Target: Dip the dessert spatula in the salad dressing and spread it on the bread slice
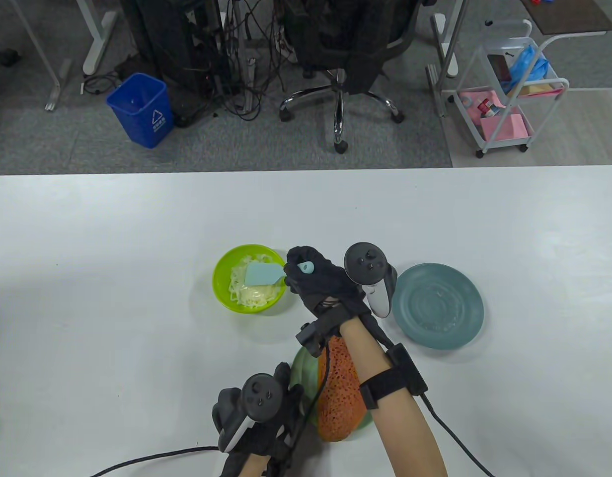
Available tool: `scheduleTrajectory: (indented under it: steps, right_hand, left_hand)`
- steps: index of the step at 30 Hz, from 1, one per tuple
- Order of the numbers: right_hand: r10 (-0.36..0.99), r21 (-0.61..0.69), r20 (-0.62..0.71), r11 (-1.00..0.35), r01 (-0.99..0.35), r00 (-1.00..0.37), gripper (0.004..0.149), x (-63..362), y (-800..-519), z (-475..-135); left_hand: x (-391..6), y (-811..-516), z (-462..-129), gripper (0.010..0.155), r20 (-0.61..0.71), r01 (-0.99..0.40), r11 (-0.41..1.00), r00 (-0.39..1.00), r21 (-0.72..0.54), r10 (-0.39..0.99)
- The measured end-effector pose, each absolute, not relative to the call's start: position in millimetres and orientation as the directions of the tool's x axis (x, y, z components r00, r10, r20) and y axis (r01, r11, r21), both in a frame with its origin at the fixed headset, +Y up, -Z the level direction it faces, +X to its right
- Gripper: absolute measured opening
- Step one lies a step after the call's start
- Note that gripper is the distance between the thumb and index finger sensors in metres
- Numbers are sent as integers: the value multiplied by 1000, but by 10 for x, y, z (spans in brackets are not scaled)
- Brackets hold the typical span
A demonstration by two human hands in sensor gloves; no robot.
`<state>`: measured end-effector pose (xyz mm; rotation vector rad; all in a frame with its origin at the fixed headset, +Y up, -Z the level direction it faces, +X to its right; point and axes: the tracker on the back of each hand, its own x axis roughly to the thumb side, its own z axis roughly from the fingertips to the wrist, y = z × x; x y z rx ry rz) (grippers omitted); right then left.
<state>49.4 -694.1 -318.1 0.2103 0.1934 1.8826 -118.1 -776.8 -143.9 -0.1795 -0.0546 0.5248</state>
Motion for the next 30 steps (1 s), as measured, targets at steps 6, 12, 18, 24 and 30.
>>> scheduleTrajectory:
  steps: [6,12,18,24,30]
  right_hand:
    - [951,213,35,-306,-928,-306,45,568,-6892,-3174]
    - [956,187,21,-291,-938,-292,44,670,-6847,-3159]
    - [955,172,29,-295,-940,-295,44,734,-6792,-3139]
    - [959,167,36,-284,-944,-282,44,775,-6737,-3119]
    - [973,181,57,-230,-956,-223,44,774,-6749,-3111]
  left_hand:
    - [-1182,-7771,-1442,61,2,-501,845,860,-185,510]
    - [-1181,-7771,-1442,61,4,-500,846,861,-184,509]
    - [-1183,-7772,-1442,61,3,-501,845,860,-185,511]
    - [-1185,-7775,-1446,60,2,-504,843,858,-188,513]
    - [-1186,-7776,-1444,60,3,-504,843,858,-188,514]
